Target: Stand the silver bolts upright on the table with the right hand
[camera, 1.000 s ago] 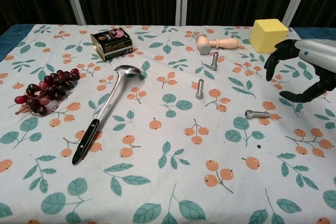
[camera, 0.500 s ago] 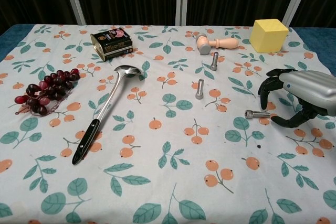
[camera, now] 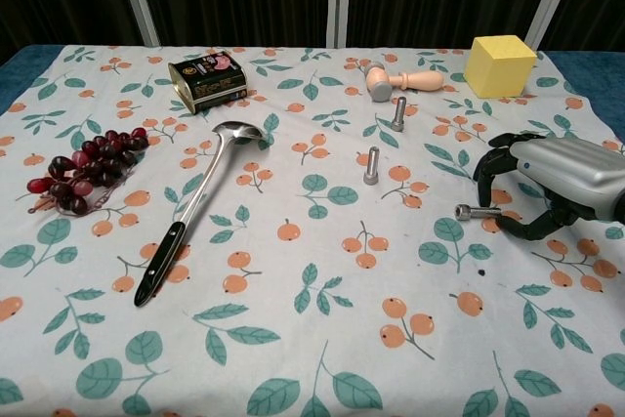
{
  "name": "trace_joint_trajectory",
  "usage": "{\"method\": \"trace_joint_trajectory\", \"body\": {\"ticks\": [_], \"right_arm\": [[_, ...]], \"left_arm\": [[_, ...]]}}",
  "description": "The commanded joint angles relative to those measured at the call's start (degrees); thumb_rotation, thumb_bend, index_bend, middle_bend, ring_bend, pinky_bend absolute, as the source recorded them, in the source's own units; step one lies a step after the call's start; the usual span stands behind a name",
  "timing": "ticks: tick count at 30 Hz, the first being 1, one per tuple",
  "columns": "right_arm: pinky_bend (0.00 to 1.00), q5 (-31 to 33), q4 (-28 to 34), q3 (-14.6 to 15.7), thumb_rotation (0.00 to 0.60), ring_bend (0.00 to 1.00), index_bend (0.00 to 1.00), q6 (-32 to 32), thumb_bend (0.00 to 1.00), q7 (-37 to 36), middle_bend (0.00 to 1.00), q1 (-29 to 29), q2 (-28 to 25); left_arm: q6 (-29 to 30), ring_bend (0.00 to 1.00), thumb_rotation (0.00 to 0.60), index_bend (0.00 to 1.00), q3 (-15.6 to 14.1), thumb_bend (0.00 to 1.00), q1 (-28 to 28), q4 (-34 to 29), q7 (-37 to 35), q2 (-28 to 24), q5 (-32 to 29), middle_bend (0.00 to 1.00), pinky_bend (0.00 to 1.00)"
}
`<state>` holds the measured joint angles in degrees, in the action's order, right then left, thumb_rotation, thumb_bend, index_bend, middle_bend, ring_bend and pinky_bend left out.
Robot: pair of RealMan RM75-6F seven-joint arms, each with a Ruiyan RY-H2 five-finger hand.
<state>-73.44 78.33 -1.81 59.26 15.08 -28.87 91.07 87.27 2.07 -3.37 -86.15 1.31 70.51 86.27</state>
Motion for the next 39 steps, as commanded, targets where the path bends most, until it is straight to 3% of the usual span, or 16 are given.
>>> {"method": "trace_joint_trajectory", "body": {"ticks": [1,11,24,30,39], "right_arm": [[0.0,-0.05,-0.18,-0.09,0.6,0.0,0.49,-0.06,0.32,0.13,0.24,0.07,0.2],[0.0,-1.25,0.53,-1.41,0.6,0.0,0.56,1.91,0.36,3.36,0.26,-0.17,-0.71],[0.0,-2.44,2.93,-4.04,0.6,0.0,0.57,-1.24,0.37,20.98,0.26,-6.93,-4.86],[0.0,-2.44,1.36,-3.81,0.6,0.0,0.57,-2.35,0.37,25.6,0.25,-8.82,-3.35],[0.0,-2.93,1.13,-2.8,0.6,0.0,0.56,-3.94,0.37,26.84,0.24,-10.33,-2.71]], "left_arm": [[-0.04,0.0,0.6,0.15,-0.01,0.0,-0.01,0.11,-0.11,0.04,-0.01,0.09,0.0],[-0.11,0.0,0.6,0.15,0.03,0.0,-0.09,0.56,-0.52,0.21,0.05,0.09,0.0],[-0.24,0.0,0.6,0.15,-0.07,0.0,0.07,0.9,-0.78,0.51,-0.28,0.09,0.0],[-0.44,0.0,0.6,0.15,-0.16,0.0,0.2,0.97,-0.91,0.47,-0.55,0.09,0.0],[-0.49,0.0,0.6,0.15,-0.11,0.0,0.24,0.88,-0.79,0.44,-0.7,0.09,0.0]]}}
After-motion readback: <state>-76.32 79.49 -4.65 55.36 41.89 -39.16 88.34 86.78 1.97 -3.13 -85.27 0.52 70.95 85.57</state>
